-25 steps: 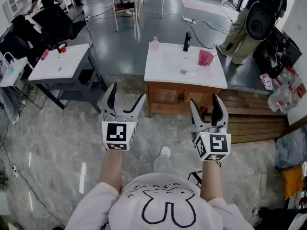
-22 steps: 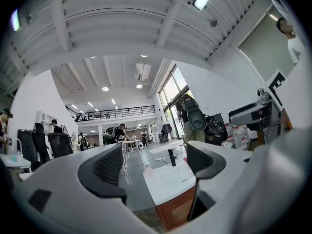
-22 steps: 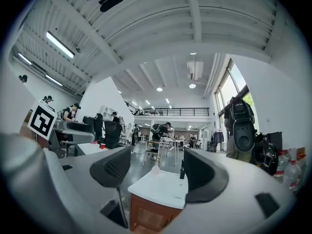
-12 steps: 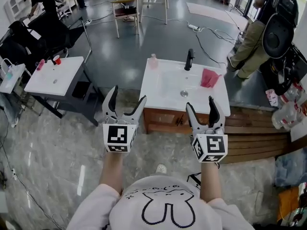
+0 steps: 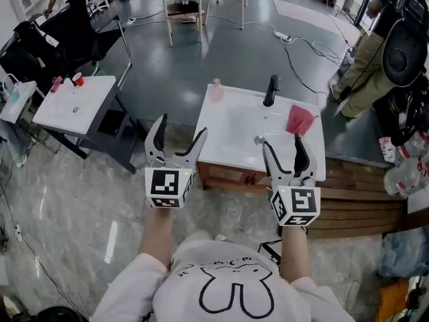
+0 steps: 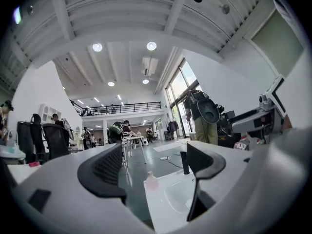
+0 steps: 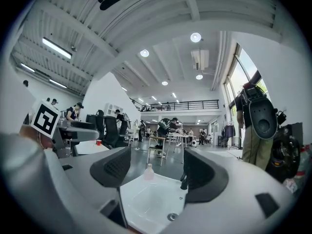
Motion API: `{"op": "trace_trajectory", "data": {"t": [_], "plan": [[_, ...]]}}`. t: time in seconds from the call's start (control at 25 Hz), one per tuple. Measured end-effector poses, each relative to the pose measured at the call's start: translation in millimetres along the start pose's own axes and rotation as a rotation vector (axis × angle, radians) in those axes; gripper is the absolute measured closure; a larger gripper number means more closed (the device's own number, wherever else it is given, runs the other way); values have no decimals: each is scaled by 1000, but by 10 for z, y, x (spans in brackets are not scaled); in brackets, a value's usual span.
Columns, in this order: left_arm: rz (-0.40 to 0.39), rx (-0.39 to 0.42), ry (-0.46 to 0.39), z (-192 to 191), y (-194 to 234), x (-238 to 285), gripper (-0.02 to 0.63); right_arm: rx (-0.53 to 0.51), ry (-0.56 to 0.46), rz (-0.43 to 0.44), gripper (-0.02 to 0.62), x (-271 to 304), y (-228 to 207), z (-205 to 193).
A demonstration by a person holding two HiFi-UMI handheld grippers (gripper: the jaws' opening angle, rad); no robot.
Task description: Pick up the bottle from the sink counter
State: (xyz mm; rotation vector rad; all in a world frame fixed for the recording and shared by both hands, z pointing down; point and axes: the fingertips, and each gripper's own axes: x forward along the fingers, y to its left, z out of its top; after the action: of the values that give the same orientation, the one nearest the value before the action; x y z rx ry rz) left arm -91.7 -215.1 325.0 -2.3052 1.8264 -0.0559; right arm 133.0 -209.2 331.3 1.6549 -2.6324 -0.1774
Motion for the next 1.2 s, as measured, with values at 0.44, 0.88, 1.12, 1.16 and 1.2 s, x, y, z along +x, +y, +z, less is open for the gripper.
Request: {"op": "trace_trajectory", "data": {"t": [0.44, 0.88, 1.12, 1.16, 1.2], "plan": [[-24, -11, 23, -250, 128, 666, 192, 4, 24, -16, 264, 464, -266, -170], [-118, -39, 83, -720, 432, 1761, 192, 29, 69, -64, 264, 1381, -420, -348], [-211, -50, 123, -1008, 518, 2408, 192, 41, 115, -110, 264, 1887, -541, -455], [-225, -53, 129, -1060, 523, 2500, 192, 44, 124, -119, 264, 1951, -555, -487], [-237, -57, 134, -1118, 528, 2586, 192, 46, 132, -128, 264, 2011, -568, -523]]}}
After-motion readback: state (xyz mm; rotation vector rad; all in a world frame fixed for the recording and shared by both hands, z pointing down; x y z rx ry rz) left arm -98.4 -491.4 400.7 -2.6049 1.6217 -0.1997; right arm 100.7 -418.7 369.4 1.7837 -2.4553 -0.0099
